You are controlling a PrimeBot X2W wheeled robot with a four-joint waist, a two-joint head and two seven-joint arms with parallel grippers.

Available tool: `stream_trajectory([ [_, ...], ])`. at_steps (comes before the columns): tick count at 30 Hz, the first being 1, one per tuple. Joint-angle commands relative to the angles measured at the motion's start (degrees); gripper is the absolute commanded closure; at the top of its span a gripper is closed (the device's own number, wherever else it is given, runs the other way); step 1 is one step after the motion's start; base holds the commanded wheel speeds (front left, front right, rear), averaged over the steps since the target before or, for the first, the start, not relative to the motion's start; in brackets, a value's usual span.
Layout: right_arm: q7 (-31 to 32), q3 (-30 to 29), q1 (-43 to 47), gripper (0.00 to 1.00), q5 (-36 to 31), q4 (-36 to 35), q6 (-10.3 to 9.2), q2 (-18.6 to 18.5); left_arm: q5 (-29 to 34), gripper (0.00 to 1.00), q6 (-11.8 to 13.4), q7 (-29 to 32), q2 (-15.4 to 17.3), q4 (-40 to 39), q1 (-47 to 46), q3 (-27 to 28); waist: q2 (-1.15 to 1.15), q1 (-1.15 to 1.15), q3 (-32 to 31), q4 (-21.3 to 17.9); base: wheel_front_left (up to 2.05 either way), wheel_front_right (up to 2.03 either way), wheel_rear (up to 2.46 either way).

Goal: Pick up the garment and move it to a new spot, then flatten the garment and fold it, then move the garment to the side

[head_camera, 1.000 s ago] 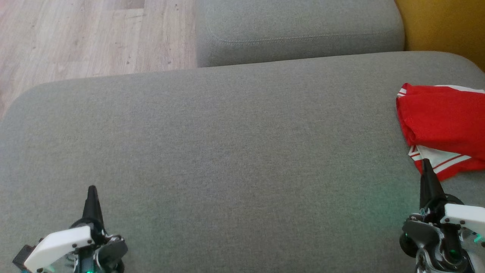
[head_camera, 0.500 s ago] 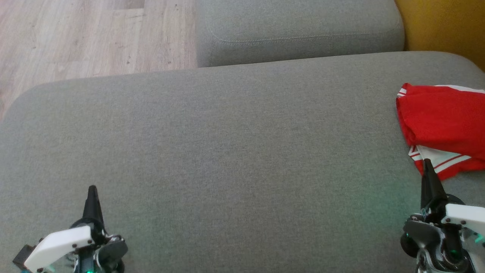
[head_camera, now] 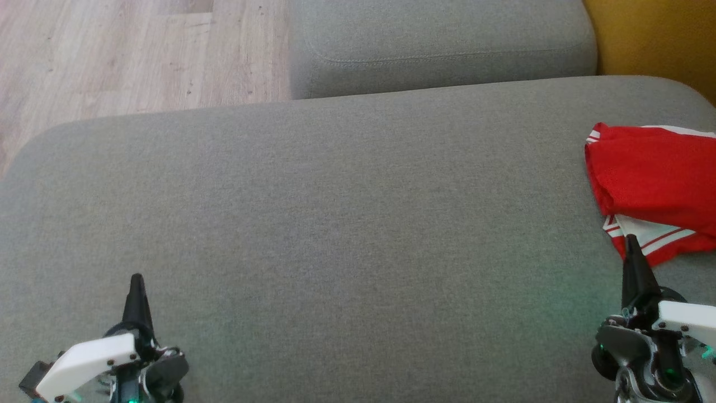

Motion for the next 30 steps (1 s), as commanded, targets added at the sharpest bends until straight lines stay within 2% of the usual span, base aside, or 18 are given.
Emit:
stream_trajectory([
  [1, 0.4, 1.2, -2.8, 1.0, -0.4, -1.8, 0.4, -0.5, 0.5, 1.0, -0.4, 0.3, 0.4, -1.6, -2.9, 2.1, 0.0, 0.0, 0.0, 0.0, 0.0, 0.0, 0.0],
  [30, 0.5, 1.0, -2.8, 1.0, -0.6, -1.8, 0.4, -0.4, 0.7, 1.0, -0.4, 0.5, 0.2, -1.6, -2.9, 2.3, 0.0, 0.0, 0.0, 0.0, 0.0, 0.0, 0.0],
])
